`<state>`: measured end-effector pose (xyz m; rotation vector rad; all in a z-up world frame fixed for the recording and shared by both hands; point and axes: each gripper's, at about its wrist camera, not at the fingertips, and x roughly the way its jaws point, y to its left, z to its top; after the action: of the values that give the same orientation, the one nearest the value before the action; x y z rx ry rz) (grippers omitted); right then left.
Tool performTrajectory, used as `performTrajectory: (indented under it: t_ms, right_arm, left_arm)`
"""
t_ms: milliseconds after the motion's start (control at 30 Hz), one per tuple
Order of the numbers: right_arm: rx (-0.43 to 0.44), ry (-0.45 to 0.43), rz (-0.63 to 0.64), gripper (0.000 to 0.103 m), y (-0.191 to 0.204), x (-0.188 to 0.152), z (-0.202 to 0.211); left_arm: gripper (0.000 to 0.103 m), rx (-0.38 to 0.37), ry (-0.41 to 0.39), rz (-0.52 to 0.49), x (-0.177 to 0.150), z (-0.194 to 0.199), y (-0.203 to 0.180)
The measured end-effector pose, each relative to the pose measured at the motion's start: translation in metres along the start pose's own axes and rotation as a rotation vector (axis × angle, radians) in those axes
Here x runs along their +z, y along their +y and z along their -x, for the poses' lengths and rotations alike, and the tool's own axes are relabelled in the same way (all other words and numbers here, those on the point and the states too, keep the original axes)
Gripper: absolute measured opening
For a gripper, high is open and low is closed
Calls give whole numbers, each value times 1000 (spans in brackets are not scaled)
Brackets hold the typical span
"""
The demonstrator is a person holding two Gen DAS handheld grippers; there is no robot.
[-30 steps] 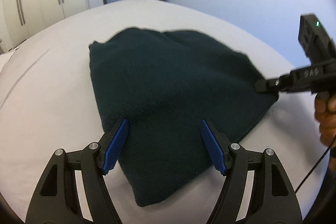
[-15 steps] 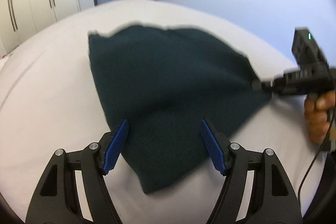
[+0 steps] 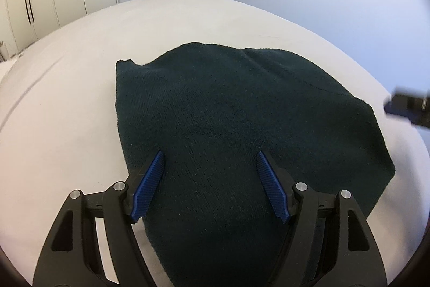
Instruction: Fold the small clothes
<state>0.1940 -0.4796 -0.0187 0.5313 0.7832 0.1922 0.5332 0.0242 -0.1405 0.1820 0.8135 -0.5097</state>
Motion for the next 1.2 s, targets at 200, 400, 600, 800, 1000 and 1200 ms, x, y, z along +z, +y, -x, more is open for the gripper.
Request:
performTrajectory:
  t_ms: [200, 400, 600, 800, 1000, 1200]
  right_arm:
    - [114, 67, 9, 29, 20, 41, -62]
    - [22, 142, -23, 5, -8, 41, -116]
    - [18, 27, -136, 5, -47, 41, -83]
    - [-23, -50, -143, 62, -45, 37, -48]
    - [-60, 37, -35, 76, -27, 33, -58]
    - [-97, 175, -47, 81, -32, 27, -84]
  left_arm:
    - [71, 23, 10, -17, 4, -12, 3]
    - [71, 27, 9, -19, 11, -27, -4]
    - [72, 28, 3, -17, -2, 12, -20]
    - [73, 33, -2, 1, -1, 20, -21]
    - [83, 52, -59, 105, 1, 60, -2]
    - [96, -80, 43, 380, -13, 39, 58]
